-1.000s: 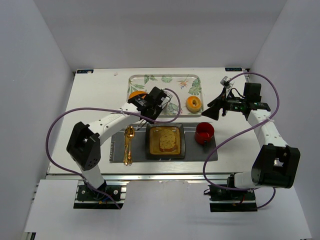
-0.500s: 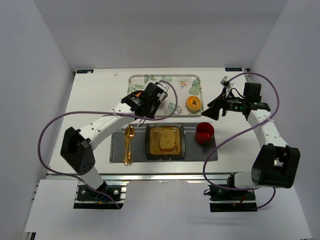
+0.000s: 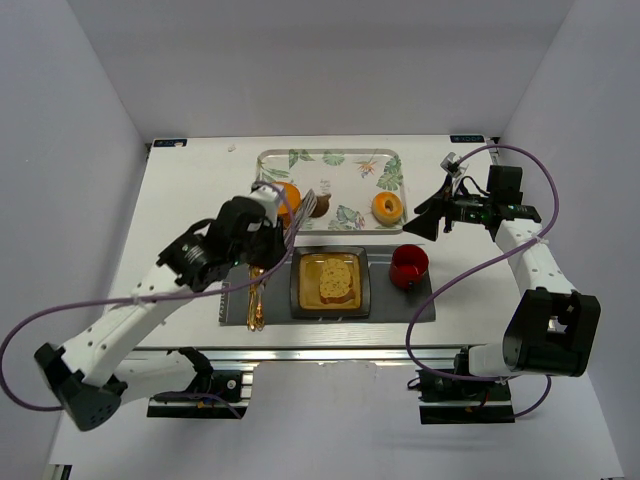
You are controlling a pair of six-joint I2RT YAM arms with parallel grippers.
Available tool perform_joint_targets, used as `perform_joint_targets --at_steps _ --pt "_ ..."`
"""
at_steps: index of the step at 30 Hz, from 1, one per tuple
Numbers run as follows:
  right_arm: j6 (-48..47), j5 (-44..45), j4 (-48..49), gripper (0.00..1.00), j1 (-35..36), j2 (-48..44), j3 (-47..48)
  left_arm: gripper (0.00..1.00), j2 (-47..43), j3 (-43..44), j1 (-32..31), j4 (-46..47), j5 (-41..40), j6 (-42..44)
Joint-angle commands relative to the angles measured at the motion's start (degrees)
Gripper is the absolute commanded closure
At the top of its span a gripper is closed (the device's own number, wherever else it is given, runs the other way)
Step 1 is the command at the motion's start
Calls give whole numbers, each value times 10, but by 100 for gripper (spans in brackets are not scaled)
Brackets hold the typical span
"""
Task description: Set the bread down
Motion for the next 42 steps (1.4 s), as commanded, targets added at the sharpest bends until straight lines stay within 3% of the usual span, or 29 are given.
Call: perform_joint_targets --at_steps 1,6,21,26,32,39,42 --pt "-6 -21 -4 11 -2 3 20 100 -66 -70 0 -19 36 -54" --pt "-16 -24 -14 11 -3 5 19 100 -137 -143 0 -2 29 -55" --pt "-25 -22 -24 11 -3 4 23 100 -144 -268 -1 101 79 -36" --pt "-25 -19 -22 11 -3 4 21 81 -147 -259 -1 75 95 -49" --pt "-15 -21 -11 11 -3 9 23 73 -159 -234 -2 31 121 -59" --pt "-15 -22 -10 11 -3 11 22 51 -168 -213 -2 -8 160 -63" --pt "-15 -21 -10 11 -3 12 22 49 -172 -208 -2 -18 167 -63"
